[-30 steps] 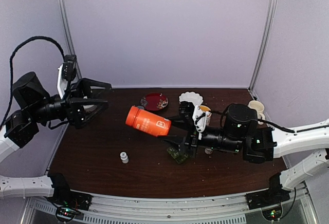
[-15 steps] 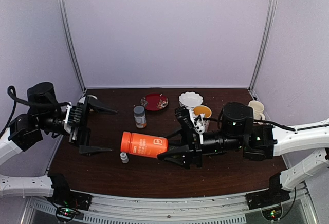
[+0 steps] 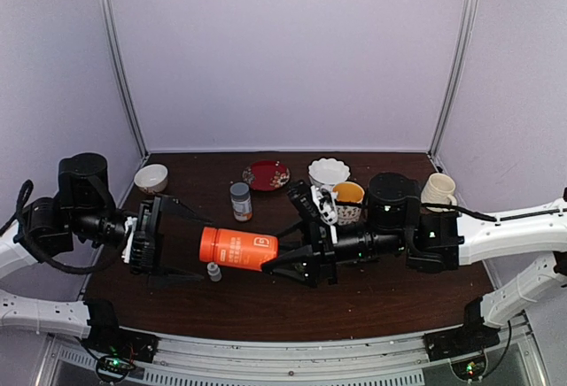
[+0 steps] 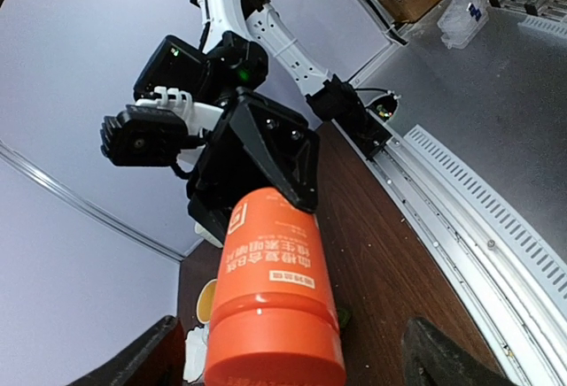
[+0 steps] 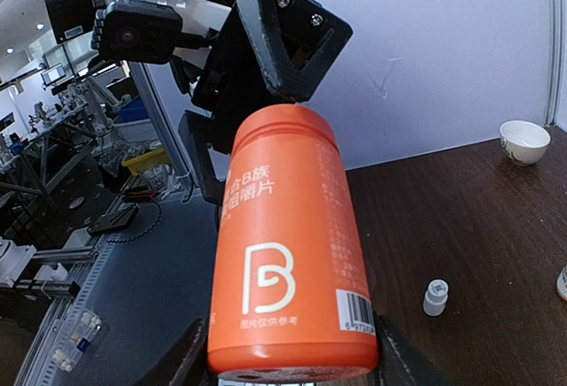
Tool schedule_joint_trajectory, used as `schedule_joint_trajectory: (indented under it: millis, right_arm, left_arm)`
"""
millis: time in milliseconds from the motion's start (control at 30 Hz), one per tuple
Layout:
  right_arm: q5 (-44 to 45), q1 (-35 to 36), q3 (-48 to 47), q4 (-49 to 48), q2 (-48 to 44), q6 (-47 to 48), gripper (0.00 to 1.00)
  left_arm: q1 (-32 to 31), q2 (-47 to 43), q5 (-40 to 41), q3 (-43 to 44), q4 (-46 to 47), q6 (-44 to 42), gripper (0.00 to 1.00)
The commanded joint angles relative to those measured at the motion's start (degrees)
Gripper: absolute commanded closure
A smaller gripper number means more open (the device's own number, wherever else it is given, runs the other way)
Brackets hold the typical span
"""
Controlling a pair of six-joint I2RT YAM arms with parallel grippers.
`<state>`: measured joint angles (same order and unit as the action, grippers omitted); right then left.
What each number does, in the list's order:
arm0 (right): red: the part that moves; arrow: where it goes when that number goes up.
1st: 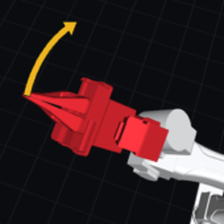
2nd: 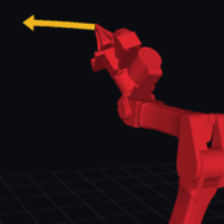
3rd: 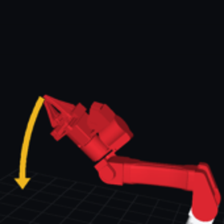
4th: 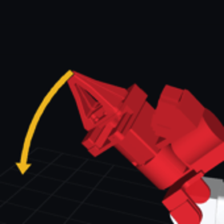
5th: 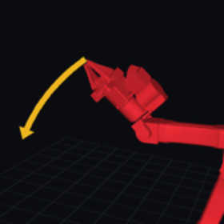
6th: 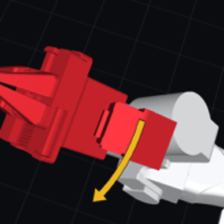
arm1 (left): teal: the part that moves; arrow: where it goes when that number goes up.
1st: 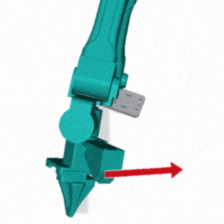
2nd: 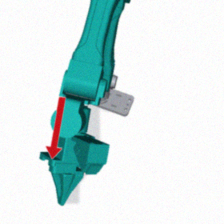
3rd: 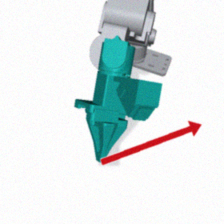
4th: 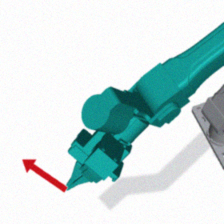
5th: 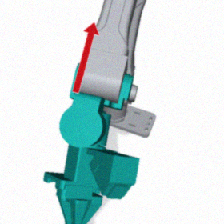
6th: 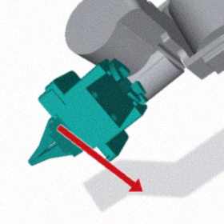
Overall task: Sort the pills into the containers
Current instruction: Unscrew the lid of the pill bottle from the pill bottle.
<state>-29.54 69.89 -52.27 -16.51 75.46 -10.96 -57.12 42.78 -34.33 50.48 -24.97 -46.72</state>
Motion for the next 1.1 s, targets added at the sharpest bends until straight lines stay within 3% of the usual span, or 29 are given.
schedule_joint_trajectory:
  millis: [0,67,267,400,600,767,933,1000,1067]
  right_arm:
    - [-0.6,-0.5,-2.0,-4.1,0.4,-1.5,0.96]
    - [-0.9,-0.4,-2.0,-4.6,0.5,-1.7,0.97]
    - [-1.6,-0.7,-1.7,-5.1,0.5,-1.9,0.97]
    - [-2.0,-0.7,-1.8,-5.4,0.7,-2.2,0.98]
    - [-2.2,-0.7,-1.3,-5.2,0.2,0.2,0.98]
    - [0.4,-0.6,-1.6,-0.5,-1.2,10.7,0.97]
    - [6.2,-0.2,-1.0,2.9,-4.4,26.3,0.99]
    - [10.2,0.1,-0.4,3.1,-5.3,31.8,1.00]
    - [15.3,0.3,-0.3,3.6,-5.5,35.9,1.00]
  left_arm:
    - [-0.3,0.4,2.6,1.2,2.6,-2.0,0.20]
    - [-0.3,0.6,3.3,1.4,2.6,-1.8,0.28]
    - [-0.3,0.6,4.0,1.0,3.7,-0.7,0.32]
    - [-0.3,1.1,5.0,1.4,4.0,0.7,0.53]
    - [-0.3,2.0,5.3,2.0,5.9,5.8,0.67]
    - [-0.3,4.9,4.5,2.8,11.7,19.8,0.87]
    - [-0.3,8.2,2.1,5.7,15.4,35.5,0.90]
    - [-0.3,8.6,4.7,6.6,17.5,44.2,0.90]
    - [-0.3,9.3,10.1,8.7,17.5,56.0,0.98]
